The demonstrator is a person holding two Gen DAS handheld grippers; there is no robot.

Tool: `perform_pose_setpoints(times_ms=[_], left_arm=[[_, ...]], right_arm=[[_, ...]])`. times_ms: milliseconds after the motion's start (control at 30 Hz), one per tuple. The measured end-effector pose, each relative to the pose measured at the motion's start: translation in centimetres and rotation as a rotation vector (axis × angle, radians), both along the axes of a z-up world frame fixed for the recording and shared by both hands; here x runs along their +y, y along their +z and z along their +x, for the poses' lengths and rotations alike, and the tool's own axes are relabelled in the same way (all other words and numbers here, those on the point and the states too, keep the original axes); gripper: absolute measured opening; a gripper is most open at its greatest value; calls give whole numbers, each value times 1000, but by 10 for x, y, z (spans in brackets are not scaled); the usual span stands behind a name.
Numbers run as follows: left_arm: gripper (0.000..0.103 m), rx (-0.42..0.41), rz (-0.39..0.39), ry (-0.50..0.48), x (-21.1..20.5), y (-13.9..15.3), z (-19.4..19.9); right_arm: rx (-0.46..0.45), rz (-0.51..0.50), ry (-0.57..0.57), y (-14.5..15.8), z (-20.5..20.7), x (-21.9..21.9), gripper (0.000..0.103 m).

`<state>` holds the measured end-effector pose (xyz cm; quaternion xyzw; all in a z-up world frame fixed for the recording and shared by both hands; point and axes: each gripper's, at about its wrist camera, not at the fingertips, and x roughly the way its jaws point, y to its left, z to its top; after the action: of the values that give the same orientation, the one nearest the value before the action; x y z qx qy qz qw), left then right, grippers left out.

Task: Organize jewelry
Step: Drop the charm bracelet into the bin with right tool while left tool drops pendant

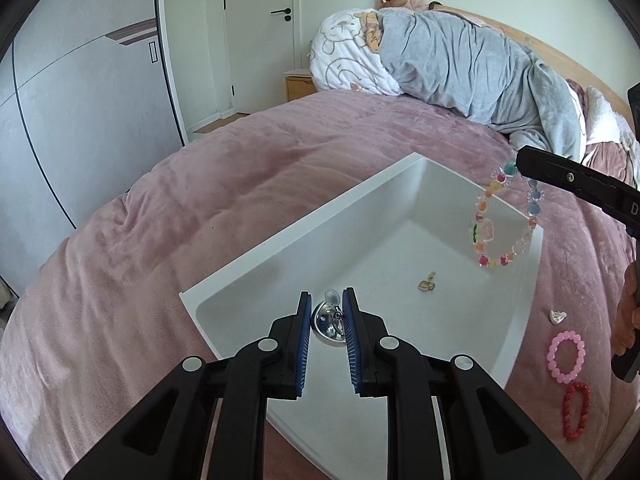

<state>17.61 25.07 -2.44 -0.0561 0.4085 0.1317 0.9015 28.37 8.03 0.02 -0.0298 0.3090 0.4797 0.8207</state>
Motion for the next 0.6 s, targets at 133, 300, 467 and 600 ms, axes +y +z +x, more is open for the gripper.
perform_pose_setpoints(times_ms=[133,300,467,600], left_arm=[[21,45,23,-18,-1,-13,11],[21,66,30,-24,-3,-25,15],[38,74,36,-5,-8,-30,16],[49,37,42,19,-8,-24,14]], right_arm=[[26,-37,10,-21,5,9,9],[53,-64,21,-43,7,22,9],[74,-80,37,-56,5,29,10],[77,-76,37,-55,4,28,10]])
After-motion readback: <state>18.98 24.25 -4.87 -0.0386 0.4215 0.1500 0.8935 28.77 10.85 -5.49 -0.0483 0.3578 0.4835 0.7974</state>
